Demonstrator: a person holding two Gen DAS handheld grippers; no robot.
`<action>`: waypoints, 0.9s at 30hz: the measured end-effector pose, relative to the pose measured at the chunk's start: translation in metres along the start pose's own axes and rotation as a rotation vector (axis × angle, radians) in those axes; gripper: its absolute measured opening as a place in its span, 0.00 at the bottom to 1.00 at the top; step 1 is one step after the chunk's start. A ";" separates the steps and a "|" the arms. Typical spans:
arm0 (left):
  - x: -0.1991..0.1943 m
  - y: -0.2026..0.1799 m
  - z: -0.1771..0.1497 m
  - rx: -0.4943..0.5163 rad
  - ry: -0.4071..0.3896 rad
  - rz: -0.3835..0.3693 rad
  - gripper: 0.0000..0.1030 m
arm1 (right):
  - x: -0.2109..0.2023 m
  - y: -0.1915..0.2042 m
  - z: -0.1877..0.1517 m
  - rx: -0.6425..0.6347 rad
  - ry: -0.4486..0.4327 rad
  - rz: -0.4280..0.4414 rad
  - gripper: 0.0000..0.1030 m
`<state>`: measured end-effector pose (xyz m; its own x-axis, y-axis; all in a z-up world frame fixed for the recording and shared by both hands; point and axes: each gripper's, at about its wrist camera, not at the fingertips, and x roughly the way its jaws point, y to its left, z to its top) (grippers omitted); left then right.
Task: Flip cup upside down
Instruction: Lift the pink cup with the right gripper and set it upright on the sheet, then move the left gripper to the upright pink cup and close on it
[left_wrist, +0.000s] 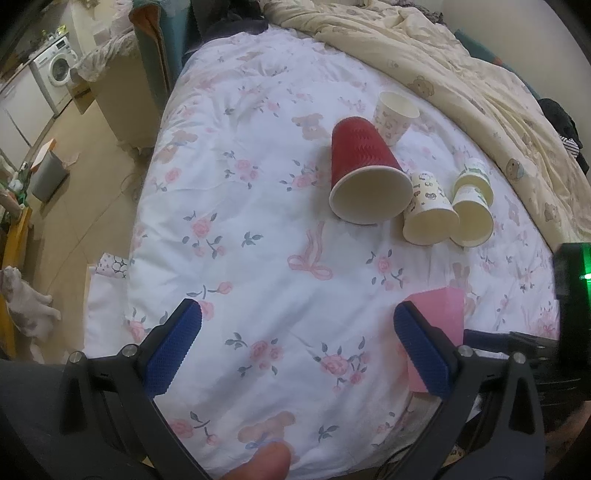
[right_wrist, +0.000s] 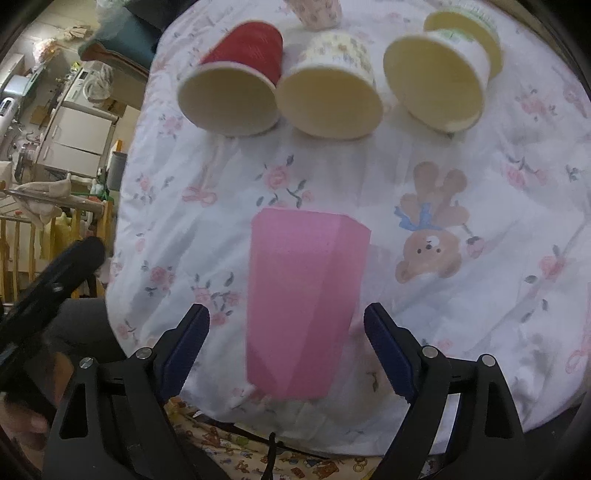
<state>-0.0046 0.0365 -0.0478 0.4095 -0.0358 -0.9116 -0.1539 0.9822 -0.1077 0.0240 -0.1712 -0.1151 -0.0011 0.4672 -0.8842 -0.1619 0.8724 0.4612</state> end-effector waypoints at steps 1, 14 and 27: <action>-0.001 0.001 0.000 -0.003 -0.003 -0.003 1.00 | -0.005 0.001 0.000 -0.001 -0.010 0.006 0.86; -0.004 -0.001 0.001 -0.004 -0.016 0.001 1.00 | -0.102 -0.009 -0.002 -0.050 -0.268 -0.030 0.86; -0.005 -0.032 -0.002 0.074 -0.011 0.019 1.00 | -0.110 -0.045 -0.009 0.060 -0.383 -0.079 0.86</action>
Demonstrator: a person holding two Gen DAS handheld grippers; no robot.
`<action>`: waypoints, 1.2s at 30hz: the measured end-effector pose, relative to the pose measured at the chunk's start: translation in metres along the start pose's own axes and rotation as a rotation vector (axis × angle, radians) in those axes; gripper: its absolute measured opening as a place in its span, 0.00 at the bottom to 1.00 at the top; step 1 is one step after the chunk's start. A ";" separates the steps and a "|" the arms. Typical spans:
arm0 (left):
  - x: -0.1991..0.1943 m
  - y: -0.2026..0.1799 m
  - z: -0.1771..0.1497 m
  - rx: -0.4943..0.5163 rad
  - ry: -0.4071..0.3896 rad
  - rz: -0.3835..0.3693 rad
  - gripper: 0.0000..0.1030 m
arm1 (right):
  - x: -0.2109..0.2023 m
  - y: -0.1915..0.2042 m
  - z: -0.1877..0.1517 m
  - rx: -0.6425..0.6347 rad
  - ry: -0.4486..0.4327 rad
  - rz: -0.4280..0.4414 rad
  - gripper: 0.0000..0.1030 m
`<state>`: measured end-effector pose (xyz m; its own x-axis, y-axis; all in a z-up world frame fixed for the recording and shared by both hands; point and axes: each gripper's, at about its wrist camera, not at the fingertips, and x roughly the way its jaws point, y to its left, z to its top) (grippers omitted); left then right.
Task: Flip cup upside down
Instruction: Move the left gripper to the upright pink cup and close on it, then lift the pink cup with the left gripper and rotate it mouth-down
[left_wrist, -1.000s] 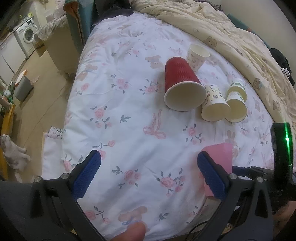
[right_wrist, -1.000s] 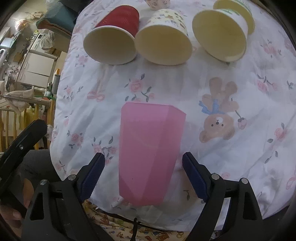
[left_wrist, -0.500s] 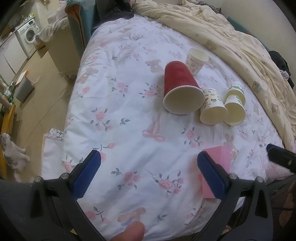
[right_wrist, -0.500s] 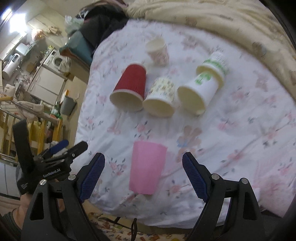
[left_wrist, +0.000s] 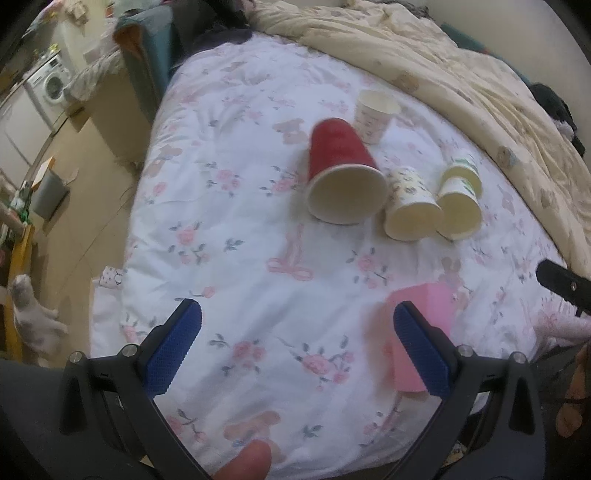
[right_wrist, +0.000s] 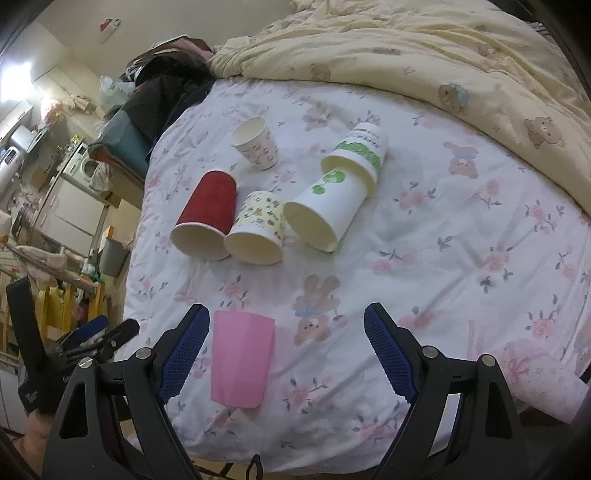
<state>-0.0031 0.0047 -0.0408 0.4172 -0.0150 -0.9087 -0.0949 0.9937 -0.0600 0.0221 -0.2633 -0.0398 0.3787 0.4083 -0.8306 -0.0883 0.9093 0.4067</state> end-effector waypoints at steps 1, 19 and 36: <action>0.000 -0.006 0.000 0.010 0.005 -0.003 1.00 | -0.001 -0.002 0.000 0.009 -0.001 0.001 0.86; 0.036 -0.083 -0.032 0.033 0.201 -0.076 0.91 | -0.020 -0.021 0.003 0.067 -0.072 -0.061 0.86; 0.075 -0.112 -0.043 0.060 0.324 -0.111 0.52 | -0.018 -0.027 0.003 0.100 -0.048 -0.039 0.86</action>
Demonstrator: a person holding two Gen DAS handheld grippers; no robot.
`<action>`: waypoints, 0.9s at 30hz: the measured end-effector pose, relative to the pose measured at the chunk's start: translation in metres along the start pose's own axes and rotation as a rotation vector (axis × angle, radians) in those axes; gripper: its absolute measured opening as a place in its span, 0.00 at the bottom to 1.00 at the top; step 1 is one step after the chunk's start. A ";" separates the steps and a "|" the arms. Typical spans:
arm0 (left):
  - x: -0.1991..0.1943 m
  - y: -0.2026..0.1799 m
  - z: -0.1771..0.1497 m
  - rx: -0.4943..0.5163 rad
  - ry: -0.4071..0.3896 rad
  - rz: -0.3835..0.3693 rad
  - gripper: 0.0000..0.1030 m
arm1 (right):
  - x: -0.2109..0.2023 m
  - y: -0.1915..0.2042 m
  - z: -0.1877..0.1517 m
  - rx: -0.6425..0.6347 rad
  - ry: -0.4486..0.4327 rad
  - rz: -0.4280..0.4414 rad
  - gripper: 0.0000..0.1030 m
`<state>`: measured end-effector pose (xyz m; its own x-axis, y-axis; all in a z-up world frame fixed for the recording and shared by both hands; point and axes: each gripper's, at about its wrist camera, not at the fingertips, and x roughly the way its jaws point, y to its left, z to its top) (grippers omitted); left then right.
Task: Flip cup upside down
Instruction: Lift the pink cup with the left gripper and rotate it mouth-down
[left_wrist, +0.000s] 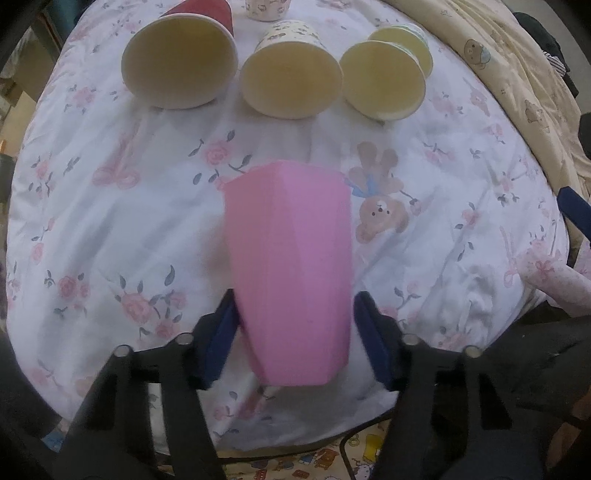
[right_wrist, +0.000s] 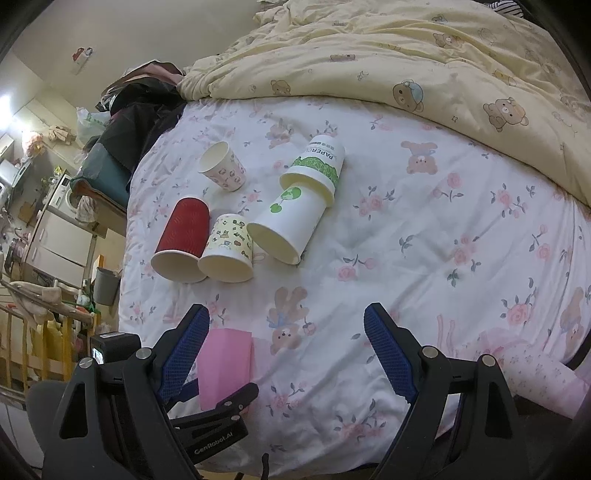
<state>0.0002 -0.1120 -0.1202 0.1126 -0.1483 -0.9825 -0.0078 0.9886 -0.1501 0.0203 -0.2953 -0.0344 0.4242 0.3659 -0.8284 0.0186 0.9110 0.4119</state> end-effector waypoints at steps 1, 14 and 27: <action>0.000 0.000 0.000 0.002 0.002 -0.004 0.52 | 0.001 0.000 0.000 0.000 0.001 0.000 0.86; -0.060 0.024 -0.002 0.037 -0.101 -0.035 0.51 | 0.008 0.007 -0.002 -0.037 0.019 -0.022 0.86; -0.109 0.071 0.017 -0.003 -0.226 -0.024 0.51 | 0.013 0.009 -0.004 -0.043 0.027 -0.050 0.86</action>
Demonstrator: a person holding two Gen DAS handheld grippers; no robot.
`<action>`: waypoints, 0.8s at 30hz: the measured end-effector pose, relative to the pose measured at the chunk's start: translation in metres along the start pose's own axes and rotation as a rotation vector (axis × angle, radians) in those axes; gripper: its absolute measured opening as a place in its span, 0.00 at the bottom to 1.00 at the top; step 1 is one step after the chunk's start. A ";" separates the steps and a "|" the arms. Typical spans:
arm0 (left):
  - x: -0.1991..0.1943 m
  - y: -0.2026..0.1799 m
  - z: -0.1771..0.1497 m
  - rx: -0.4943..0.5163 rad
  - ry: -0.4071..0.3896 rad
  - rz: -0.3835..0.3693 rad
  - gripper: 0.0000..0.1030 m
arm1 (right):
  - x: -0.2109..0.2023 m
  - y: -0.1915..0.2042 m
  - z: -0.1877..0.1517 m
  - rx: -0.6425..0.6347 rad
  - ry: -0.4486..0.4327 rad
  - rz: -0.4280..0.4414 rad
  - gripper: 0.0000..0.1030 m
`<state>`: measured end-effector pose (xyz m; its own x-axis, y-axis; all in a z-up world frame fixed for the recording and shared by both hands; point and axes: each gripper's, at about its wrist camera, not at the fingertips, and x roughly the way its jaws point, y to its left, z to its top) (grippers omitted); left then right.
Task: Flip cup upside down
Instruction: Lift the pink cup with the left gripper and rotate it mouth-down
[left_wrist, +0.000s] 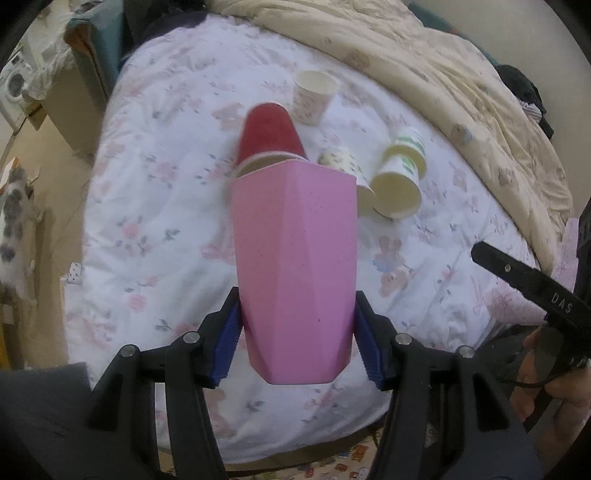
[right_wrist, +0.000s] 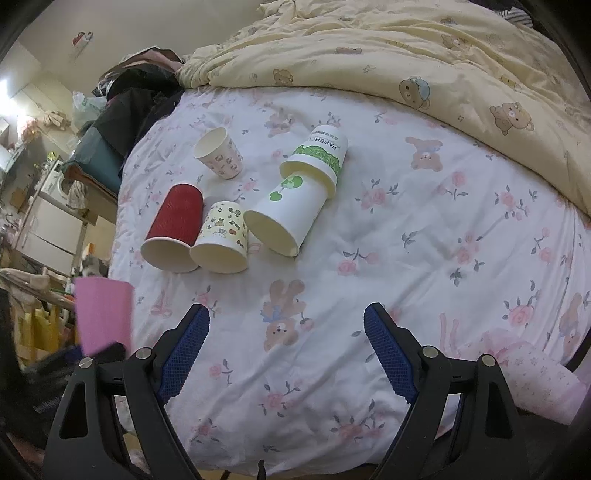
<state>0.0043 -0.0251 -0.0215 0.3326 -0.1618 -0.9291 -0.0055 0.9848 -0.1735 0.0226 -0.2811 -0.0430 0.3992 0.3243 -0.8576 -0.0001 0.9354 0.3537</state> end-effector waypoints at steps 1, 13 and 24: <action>0.000 0.003 0.001 -0.002 -0.003 0.004 0.51 | 0.001 0.001 0.000 0.002 0.001 0.001 0.86; 0.011 0.031 0.003 -0.056 -0.056 -0.032 0.51 | 0.017 0.022 0.000 -0.069 0.009 -0.029 0.86; 0.016 0.010 -0.001 0.023 -0.051 -0.080 0.51 | 0.025 0.036 0.003 -0.107 0.011 0.012 0.86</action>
<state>0.0090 -0.0179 -0.0382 0.3784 -0.2368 -0.8948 0.0439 0.9702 -0.2382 0.0354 -0.2401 -0.0503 0.3883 0.3365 -0.8579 -0.1034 0.9410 0.3223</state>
